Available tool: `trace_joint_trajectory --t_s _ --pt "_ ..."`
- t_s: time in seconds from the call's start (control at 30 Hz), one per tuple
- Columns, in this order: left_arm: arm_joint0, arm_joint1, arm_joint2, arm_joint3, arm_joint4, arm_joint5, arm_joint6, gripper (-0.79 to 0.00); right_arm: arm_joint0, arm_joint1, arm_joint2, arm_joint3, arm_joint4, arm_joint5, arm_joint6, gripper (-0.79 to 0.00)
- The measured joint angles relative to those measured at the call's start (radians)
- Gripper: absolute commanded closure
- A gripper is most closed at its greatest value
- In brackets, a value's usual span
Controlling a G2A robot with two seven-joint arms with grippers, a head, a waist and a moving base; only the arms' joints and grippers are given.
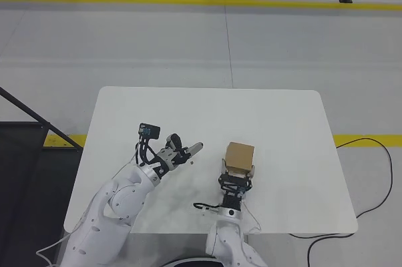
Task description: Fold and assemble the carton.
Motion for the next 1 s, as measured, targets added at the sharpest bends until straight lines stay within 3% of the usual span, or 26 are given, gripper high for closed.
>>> trace_joint_trajectory --t_s 0.13,0.27,0.4,0.7,0.8,1.0 --pt "0.0 0.0 0.0 0.0 0.0 0.0 0.0 -0.785 -0.089 0.03 0.069 -0.146 -0.066 -0.115 0.021 -0.342" --pt "0.0 0.0 0.0 0.0 0.0 0.0 0.0 -0.785 -0.181 0.061 0.153 -0.31 -0.109 -0.274 0.074 -0.077" --pt "0.0 0.0 0.0 0.0 0.0 0.0 0.0 -0.785 -0.258 0.089 0.243 -0.47 -0.119 -0.473 0.136 -0.062" --pt "0.0 0.0 0.0 0.0 0.0 0.0 0.0 -0.785 -0.337 0.123 0.315 -0.708 -0.189 -0.769 0.256 0.0" --pt "0.0 0.0 0.0 0.0 0.0 0.0 0.0 -0.785 -0.345 0.128 0.321 -0.746 -0.258 -0.793 0.321 0.0" --pt "0.0 0.0 0.0 0.0 0.0 0.0 0.0 -0.785 -0.345 0.128 0.32 -0.744 -0.243 -0.79 0.315 0.0"
